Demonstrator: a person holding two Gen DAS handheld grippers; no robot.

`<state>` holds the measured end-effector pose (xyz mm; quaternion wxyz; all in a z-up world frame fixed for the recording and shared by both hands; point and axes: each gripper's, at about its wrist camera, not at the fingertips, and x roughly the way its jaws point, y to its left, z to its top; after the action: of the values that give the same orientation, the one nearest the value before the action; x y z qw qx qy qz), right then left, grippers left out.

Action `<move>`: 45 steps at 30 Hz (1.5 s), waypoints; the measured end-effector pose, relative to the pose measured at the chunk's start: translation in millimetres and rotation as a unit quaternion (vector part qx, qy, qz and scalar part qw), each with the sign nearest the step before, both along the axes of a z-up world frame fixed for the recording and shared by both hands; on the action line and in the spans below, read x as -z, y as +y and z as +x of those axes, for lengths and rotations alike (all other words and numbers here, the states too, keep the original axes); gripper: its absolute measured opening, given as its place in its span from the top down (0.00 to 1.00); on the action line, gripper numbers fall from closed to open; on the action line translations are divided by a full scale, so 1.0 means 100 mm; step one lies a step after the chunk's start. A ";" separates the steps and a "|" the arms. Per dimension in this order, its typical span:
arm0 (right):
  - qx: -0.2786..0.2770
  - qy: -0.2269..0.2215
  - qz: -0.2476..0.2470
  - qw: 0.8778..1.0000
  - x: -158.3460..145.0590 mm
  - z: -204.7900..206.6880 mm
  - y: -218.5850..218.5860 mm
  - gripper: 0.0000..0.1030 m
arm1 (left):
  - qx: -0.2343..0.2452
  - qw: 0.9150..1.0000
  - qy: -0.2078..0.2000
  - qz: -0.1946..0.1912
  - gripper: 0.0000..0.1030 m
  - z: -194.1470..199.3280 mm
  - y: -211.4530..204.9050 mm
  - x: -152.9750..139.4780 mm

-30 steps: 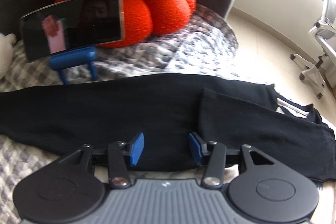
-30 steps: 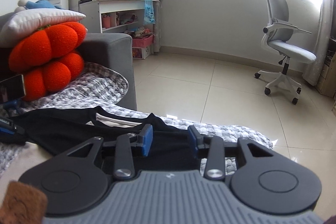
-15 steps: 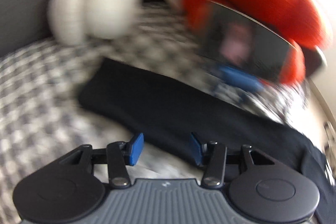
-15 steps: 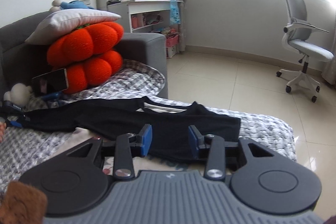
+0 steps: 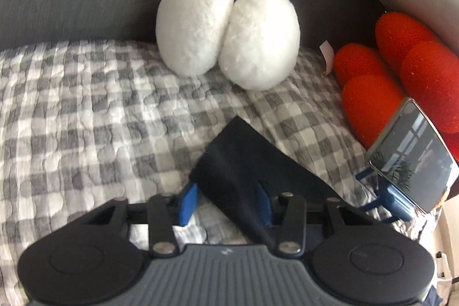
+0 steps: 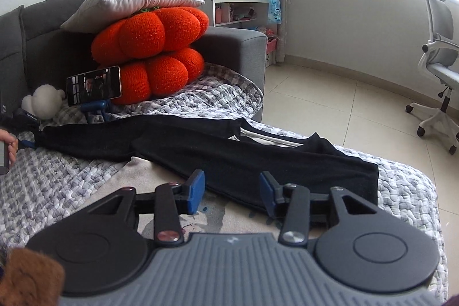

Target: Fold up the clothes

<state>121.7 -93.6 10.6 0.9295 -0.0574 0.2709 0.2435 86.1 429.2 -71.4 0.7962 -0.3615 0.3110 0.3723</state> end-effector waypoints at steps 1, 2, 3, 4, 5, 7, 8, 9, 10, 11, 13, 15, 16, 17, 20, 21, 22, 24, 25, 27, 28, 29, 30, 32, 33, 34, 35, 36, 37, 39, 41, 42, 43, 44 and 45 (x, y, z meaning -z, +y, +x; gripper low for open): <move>-0.001 0.000 0.000 1.000 0.00 0.00 0.00 0.55 | -0.001 1.000 0.004 0.005 0.83 0.01 0.01 0.01; -0.001 0.000 0.000 1.000 0.01 0.01 -0.01 0.55 | -0.007 1.000 -0.001 0.002 0.89 -0.01 0.03 0.01; -0.002 0.000 0.000 1.000 0.01 0.01 -0.02 0.55 | -0.013 1.000 -0.009 -0.003 0.91 -0.03 0.05 0.02; -0.001 0.000 0.001 1.000 0.00 0.01 -0.02 0.55 | -0.021 1.000 -0.017 -0.011 0.91 -0.06 0.06 0.03; 0.000 0.000 0.001 1.000 0.00 0.02 -0.03 0.55 | -0.029 0.999 -0.026 -0.021 0.92 -0.09 0.08 0.03; 0.002 -0.002 0.002 1.000 -0.01 0.02 -0.04 0.55 | -0.045 0.997 -0.044 -0.036 0.93 -0.15 0.10 0.02; 0.002 -0.003 0.003 1.000 -0.02 0.02 -0.05 0.55 | -0.052 0.996 -0.052 -0.042 0.93 -0.18 0.11 0.01; 0.003 -0.004 0.004 1.000 -0.02 0.01 -0.06 0.55 | -0.059 0.996 -0.060 -0.043 0.93 -0.20 0.11 0.00; 0.004 -0.004 0.004 1.000 -0.03 0.01 -0.07 0.55 | -0.065 0.995 -0.069 -0.044 0.93 -0.23 0.12 -0.02; 0.004 -0.004 0.005 1.000 -0.03 0.00 -0.08 0.55 | -0.069 0.994 -0.076 -0.042 0.93 -0.25 0.12 -0.04; 0.005 -0.006 0.005 1.000 -0.04 0.00 -0.09 0.55 | -0.075 0.992 -0.092 -0.041 0.93 -0.30 0.12 -0.10; 0.004 -0.006 0.006 1.000 -0.04 -0.01 -0.10 0.55 | -0.076 0.990 -0.111 -0.038 0.93 -0.33 0.09 -0.18; 0.004 -0.005 0.007 1.000 -0.04 -0.01 -0.10 0.55 | -0.074 0.989 -0.122 -0.032 0.93 -0.34 0.07 -0.23; 0.005 -0.005 0.007 1.000 -0.05 -0.01 -0.11 0.55 | -0.071 0.988 -0.133 -0.025 0.93 -0.35 0.05 -0.28; 0.007 -0.004 0.011 1.000 -0.05 0.00 -0.12 0.55 | -0.050 0.984 -0.170 0.001 0.93 -0.36 -0.05 -0.46; 0.008 -0.002 0.014 1.000 -0.06 0.01 -0.13 0.55 | -0.040 0.982 -0.183 0.011 0.93 -0.36 -0.10 -0.52; 0.008 -0.001 0.016 1.000 -0.06 0.01 -0.14 0.55 | -0.030 0.980 -0.197 0.021 0.93 -0.36 -0.14 -0.58; 0.009 0.000 0.017 1.000 -0.05 0.01 -0.15 0.55 | -0.010 0.974 -0.223 0.042 0.93 -0.37 -0.23 -0.71; 0.011 0.002 0.018 1.000 -0.05 0.02 -0.16 0.55 | 0.001 0.970 -0.236 0.054 0.93 -0.37 -0.29 -0.78; 0.013 0.007 0.024 1.000 -0.04 0.03 -0.18 0.55 | 0.023 0.962 -0.262 0.078 0.93 -0.36 -0.44 -0.91; 0.015 0.010 0.028 0.999 -0.04 0.04 -0.19 0.55 | 0.037 0.957 -0.274 0.085 0.93 -0.35 -0.51 -0.97; 0.016 0.013 0.033 0.999 -0.04 0.05 -0.20 0.55 | 0.051 0.953 -0.286 0.091 0.93 -0.33 -0.59 -1.03; 0.017 0.017 0.037 0.999 -0.04 0.06 -0.21 0.55 | 0.064 0.948 -0.298 0.096 0.93 -0.31 -0.67 -1.08; 0.020 0.029 0.052 0.998 -0.03 0.09 -0.24 0.55 | 0.102 0.938 -0.316 0.101 0.93 -0.25 -0.89 -1.18; 0.022 0.035 0.061 0.997 -0.03 0.10 -0.26 0.55 | 0.123 0.933 -0.322 0.104 0.93 -0.20 -1.01 -1.22; 0.025 0.044 0.070 0.996 -0.02 0.12 -0.27 0.55 | 0.149 0.929 -0.321 0.109 0.93 -0.14 -1.17 -1.24; 0.029 0.052 0.079 0.995 -0.01 0.14 -0.29 0.55 | 0.176 0.924 -0.318 0.114 0.93 -0.08 -1.34 -1.26; 0.033 0.060 0.089 0.994 0.00 0.16 -0.31 0.55 | 0.203 0.919 -0.315 0.119 0.93 -0.02 -1.51 -1.28; 0.036 0.068 0.098 0.992 0.01 0.18 -0.33 0.55 | 0.232 0.914 -0.309 0.127 0.93 0.06 -1.70 -1.29; 0.047 0.083 0.116 0.989 0.04 0.22 -0.37 0.55 | 0.283 0.903 -0.292 0.141 0.93 0.20 -2.04 -1.25; 0.053 0.098 0.135 0.985 0.06 0.26 -0.42 0.55 | 0.328 0.891 -0.275 0.149 0.93 0.32 -2.36 -1.19; 0.055 0.104 0.146 0.982 0.07 0.27 -0.45 0.55 | 0.348 0.886 -0.268 0.151 0.93 0.37 -2.51 -1.15; 0.057 0.111 0.156 0.980 0.08 0.29 -0.47 0.55 | 0.364 0.881 -0.259 0.154 0.93 0.41 -2.64 -1.11; 0.060 0.118 0.167 0.977 0.09 0.31 -0.50 0.55 | 0.380 0.877 -0.250 0.157 0.93 0.44 -2.77 -1.07; 0.063 0.126 0.177 0.974 0.11 0.33 -0.54 0.55 | 0.394 0.872 -0.241 0.163 0.93 0.47 -2.89 -1.02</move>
<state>154.8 -147.2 -0.3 0.8969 0.1564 0.3411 0.2341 133.2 140.1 30.9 0.9747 -0.1526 0.1616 -0.0256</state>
